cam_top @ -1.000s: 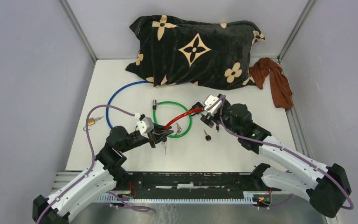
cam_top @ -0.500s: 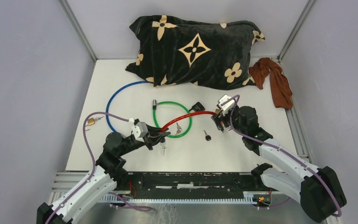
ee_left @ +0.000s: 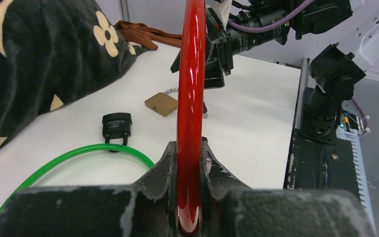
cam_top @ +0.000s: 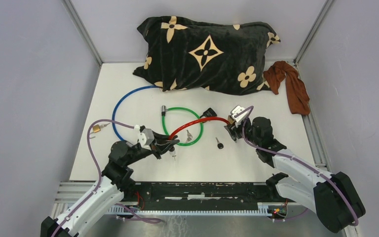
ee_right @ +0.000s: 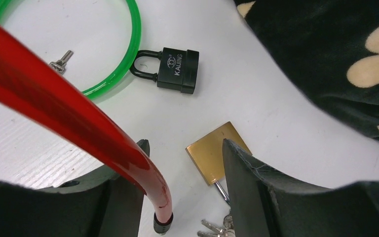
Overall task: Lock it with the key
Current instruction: Adjust the lock, then lock the lock.
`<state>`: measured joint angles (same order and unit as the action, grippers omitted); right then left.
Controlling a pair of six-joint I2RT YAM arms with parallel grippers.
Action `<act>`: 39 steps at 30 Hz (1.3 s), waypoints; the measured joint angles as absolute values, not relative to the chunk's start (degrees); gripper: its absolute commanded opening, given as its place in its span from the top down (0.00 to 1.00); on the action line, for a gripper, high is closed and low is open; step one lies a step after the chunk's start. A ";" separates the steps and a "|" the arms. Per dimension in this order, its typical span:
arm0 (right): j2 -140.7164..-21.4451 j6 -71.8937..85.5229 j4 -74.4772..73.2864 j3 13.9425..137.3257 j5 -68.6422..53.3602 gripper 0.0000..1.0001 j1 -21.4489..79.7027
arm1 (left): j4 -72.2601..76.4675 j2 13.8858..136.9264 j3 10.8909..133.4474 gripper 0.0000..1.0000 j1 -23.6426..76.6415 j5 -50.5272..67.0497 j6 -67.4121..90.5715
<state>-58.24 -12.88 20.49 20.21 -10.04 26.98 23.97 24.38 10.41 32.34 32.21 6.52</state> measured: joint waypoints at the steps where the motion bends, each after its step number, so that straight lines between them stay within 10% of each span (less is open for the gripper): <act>1: -58.24 -12.88 20.71 19.88 -10.02 0.35 26.98 | 24.03 24.38 10.39 0.98 32.27 32.21 6.57; 9: -57.63 -12.05 20.91 17.96 -7.92 0.30 26.94 | 24.29 24.36 9.91 0.98 31.83 32.14 6.96; 17: -55.64 -10.41 21.26 14.39 -6.92 0.50 26.94 | 24.34 24.40 9.89 0.98 31.57 32.14 7.70; 22: -55.72 -9.67 21.41 14.31 -6.37 0.35 26.92 | 24.47 24.45 9.89 0.98 31.46 32.10 7.86; 25: -55.75 -9.63 21.37 14.20 -5.96 0.45 26.92 | 24.58 24.45 9.89 0.98 31.24 32.10 7.86; 31: -54.81 -9.02 21.39 13.15 -5.19 1.00 26.94 | 24.58 24.45 9.89 0.98 31.20 32.01 7.90; 39: -53.47 -5.89 20.08 14.81 -5.02 1.00 26.98 | 24.64 25.69 9.87 0.98 30.85 29.10 9.96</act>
<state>-53.47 -5.89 20.08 14.81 -5.02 26.98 24.64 25.69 9.87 30.85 29.10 9.96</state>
